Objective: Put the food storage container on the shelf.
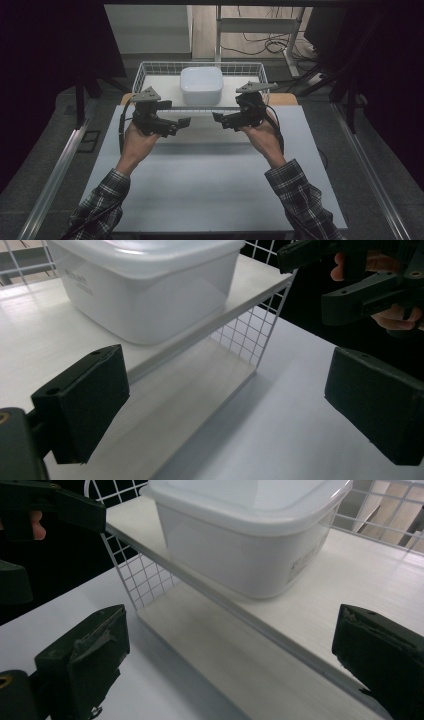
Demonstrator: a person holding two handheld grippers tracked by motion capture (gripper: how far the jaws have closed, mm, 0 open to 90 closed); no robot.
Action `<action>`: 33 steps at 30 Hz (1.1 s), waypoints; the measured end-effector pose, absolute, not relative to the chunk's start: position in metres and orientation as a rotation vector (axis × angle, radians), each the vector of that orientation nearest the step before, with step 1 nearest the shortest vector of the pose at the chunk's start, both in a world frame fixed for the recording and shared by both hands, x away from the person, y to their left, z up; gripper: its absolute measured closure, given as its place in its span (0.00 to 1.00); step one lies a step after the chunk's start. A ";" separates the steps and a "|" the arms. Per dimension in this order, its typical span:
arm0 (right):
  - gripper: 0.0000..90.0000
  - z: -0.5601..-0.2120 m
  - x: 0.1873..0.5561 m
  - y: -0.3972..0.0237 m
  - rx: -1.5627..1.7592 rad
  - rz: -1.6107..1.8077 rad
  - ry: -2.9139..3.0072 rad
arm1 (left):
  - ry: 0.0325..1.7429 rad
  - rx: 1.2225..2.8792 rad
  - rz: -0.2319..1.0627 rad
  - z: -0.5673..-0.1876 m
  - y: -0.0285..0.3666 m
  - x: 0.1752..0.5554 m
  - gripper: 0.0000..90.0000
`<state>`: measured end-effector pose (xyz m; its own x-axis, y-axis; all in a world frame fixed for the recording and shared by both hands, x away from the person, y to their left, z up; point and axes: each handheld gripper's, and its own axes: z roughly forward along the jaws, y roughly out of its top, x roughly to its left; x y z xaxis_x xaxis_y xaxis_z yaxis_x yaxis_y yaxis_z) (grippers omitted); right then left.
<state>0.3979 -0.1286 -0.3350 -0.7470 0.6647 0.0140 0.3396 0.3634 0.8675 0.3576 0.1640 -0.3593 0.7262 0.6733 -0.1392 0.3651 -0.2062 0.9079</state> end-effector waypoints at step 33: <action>0.02 -0.397 0.346 -0.149 0.823 1.335 2.330 | 0.768 1.883 0.311 -0.428 0.145 0.308 0.05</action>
